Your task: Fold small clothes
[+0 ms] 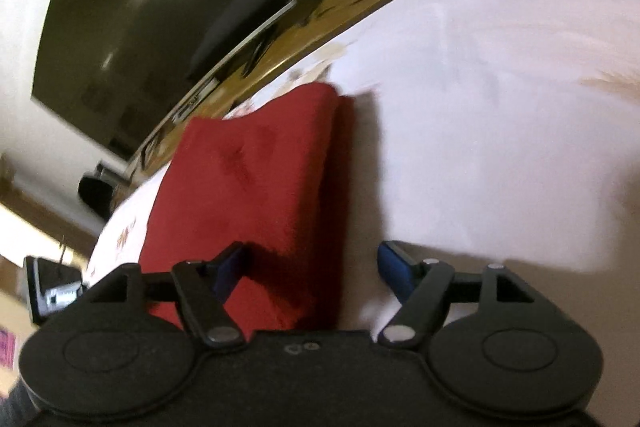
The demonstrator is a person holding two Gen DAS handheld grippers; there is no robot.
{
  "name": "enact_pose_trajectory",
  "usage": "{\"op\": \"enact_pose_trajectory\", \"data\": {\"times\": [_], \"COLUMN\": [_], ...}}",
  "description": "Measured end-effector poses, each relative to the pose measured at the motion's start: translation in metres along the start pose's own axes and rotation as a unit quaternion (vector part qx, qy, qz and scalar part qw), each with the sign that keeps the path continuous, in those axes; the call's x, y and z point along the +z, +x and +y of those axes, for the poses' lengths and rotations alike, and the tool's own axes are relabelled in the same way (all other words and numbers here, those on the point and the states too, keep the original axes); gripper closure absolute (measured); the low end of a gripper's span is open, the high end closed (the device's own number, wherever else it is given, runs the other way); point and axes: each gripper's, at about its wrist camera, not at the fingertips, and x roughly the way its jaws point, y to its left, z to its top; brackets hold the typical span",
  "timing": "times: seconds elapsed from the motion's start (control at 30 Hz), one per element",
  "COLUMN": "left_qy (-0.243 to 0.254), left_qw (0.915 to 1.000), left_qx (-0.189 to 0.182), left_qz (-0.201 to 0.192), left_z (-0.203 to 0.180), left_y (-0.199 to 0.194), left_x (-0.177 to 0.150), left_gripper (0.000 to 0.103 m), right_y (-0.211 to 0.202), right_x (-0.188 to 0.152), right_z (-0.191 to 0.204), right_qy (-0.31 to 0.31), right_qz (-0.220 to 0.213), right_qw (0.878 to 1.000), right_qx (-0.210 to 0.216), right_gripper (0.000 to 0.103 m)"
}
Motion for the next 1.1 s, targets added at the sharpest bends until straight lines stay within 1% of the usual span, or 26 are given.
{"op": "enact_pose_trajectory", "data": {"times": [0.1,0.2,0.23,0.27,0.3,0.4,0.43,0.5,0.57,0.7,0.87,0.97,1.1], "left_qy": [0.030,0.064,0.070,0.073,0.074,0.068,0.068,0.075,0.089,0.091,0.099,0.108,0.110], "left_qw": [0.9993,0.9967,0.9960,0.9956,0.9955,0.9960,0.9960,0.9951,0.9935,0.9935,0.9923,0.9900,0.9860], "left_qx": [0.021,0.050,0.056,0.058,0.058,0.054,0.054,0.057,0.054,0.040,0.033,0.039,0.066], "left_qz": [0.003,-0.001,-0.003,-0.006,-0.008,-0.020,-0.023,-0.031,-0.045,-0.056,-0.066,-0.082,-0.107], "left_z": [-0.013,-0.030,-0.033,-0.035,-0.035,-0.033,-0.032,-0.035,-0.038,-0.037,-0.030,-0.021,0.002], "left_y": [0.010,0.016,0.017,0.018,0.017,0.009,0.007,0.005,-0.002,-0.018,-0.057,-0.094,-0.159], "left_x": [0.006,0.007,0.007,0.005,0.007,0.003,0.002,0.000,-0.004,-0.005,-0.002,-0.002,-0.005], "left_gripper": [0.040,0.046,0.048,0.051,0.052,0.054,0.055,0.057,0.059,0.061,0.061,0.061,0.061], "right_y": [0.018,0.027,0.027,0.028,0.027,0.025,0.024,0.021,0.017,0.010,0.002,0.008,0.031], "right_x": [0.005,0.001,0.000,-0.002,-0.003,-0.006,-0.008,-0.009,-0.011,-0.011,-0.017,-0.020,-0.031], "right_z": [0.017,0.029,0.031,0.032,0.033,0.028,0.028,0.029,0.037,0.057,0.093,0.122,0.172], "right_qy": [-0.038,-0.055,-0.062,-0.066,-0.068,-0.051,-0.047,-0.045,-0.060,-0.083,-0.112,-0.122,-0.138], "right_qz": [0.016,0.016,0.012,0.008,0.005,-0.001,-0.004,-0.010,-0.021,-0.042,-0.046,-0.047,-0.046], "right_qw": [0.999,0.998,0.998,0.998,0.998,0.999,0.999,0.999,0.998,0.996,0.993,0.991,0.989], "right_qx": [0.005,0.006,0.003,-0.001,-0.002,0.017,0.020,0.017,0.009,-0.006,-0.009,0.000,0.030], "right_gripper": [0.032,0.033,0.035,0.040,0.050,0.061,0.062,0.066,0.069,0.070,0.071,0.071,0.071]}}
